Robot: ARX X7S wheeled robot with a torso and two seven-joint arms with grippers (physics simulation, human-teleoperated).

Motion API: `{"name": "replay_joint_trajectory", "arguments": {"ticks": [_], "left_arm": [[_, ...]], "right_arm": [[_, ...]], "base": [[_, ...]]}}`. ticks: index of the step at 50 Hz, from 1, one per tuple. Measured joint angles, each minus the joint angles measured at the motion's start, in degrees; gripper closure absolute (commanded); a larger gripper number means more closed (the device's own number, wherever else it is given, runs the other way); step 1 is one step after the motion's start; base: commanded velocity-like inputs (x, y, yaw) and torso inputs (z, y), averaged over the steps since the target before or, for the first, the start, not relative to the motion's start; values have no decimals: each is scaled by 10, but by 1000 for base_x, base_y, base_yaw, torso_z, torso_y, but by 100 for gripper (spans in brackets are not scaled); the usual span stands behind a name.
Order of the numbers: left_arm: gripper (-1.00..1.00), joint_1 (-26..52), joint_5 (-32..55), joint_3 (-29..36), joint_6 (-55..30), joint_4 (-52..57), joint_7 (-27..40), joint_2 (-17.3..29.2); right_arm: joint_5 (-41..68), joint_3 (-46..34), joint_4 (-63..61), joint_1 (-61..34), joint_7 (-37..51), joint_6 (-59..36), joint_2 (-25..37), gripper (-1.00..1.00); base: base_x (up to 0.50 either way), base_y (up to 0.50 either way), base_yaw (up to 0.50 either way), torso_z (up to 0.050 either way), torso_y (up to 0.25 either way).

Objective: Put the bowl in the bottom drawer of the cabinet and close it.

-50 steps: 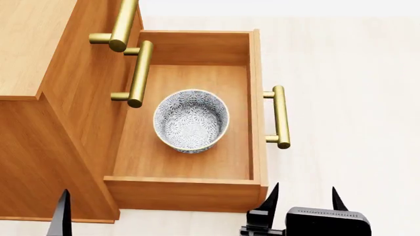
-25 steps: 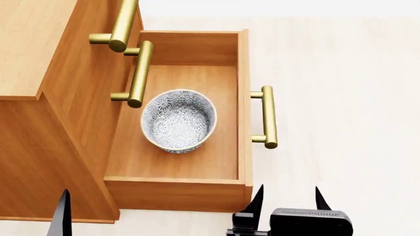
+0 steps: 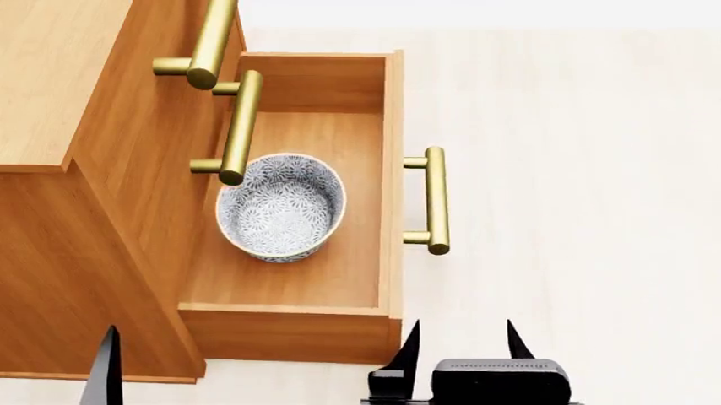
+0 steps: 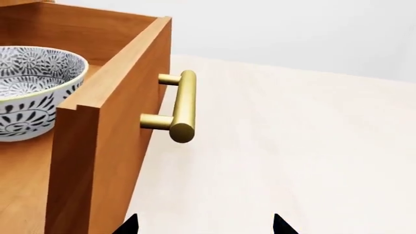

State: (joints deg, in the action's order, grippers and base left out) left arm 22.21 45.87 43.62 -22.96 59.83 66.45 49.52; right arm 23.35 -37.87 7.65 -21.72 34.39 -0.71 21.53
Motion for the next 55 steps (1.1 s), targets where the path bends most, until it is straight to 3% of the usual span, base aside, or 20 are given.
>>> {"name": "replay_joint_trajectory", "arguments": {"ticks": [55], "left_arm": [[-100, 2, 3, 3, 8, 1, 2, 6]], "right_arm": [[-28, -80, 21, -73, -35, -57, -59, -100]], "base": [[0, 0, 0, 0, 0]]}}
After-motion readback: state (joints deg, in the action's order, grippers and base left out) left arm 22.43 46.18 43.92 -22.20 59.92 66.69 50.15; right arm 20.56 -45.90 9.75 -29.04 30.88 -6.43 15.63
